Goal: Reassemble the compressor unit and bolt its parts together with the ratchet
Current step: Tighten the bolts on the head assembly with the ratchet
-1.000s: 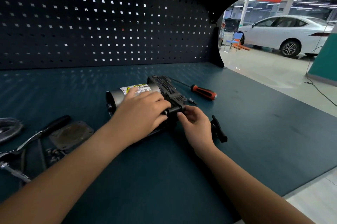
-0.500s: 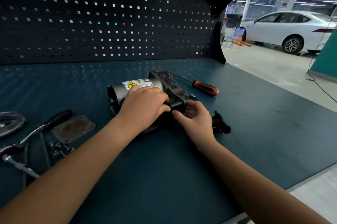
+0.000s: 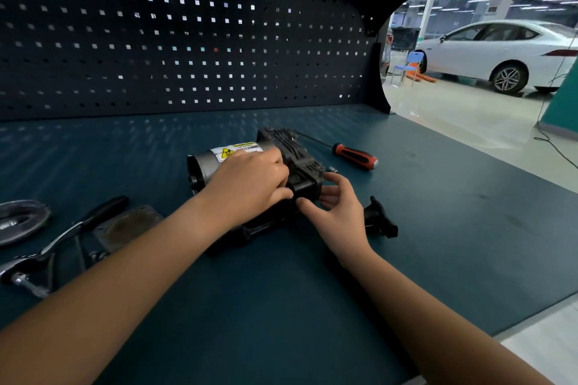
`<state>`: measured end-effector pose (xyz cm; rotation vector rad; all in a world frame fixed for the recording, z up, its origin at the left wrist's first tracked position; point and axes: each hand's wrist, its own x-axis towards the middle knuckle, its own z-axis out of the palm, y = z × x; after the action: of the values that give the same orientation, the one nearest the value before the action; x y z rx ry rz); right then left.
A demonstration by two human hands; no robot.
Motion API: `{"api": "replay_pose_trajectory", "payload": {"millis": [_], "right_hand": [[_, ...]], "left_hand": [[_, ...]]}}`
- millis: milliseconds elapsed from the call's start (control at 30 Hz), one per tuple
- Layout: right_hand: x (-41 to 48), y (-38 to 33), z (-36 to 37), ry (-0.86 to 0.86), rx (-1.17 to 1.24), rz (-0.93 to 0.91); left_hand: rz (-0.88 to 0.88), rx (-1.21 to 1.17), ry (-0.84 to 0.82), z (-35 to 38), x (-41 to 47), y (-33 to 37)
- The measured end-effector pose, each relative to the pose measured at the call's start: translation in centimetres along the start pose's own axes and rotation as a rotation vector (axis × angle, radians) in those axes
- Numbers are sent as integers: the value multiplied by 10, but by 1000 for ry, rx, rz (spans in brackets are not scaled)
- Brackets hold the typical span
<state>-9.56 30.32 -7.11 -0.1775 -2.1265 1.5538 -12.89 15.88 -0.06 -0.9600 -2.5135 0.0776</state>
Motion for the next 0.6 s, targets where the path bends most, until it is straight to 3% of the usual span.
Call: {"api": "replay_pose_trajectory", "payload": {"millis": [233,367,533,600], "right_hand": [[1,-1,1,4,1,-1],[1,1,0,-3,-18,-4],[2,2,1,5,-5,5],[2,3,2,4,-6,9]], "left_hand": [[-118,43,41,12,-10,19],[-38,109,213,9,-15,25],[-215,-12,73,16,-16,22],[-194,3,76,17,-15,21]]}}
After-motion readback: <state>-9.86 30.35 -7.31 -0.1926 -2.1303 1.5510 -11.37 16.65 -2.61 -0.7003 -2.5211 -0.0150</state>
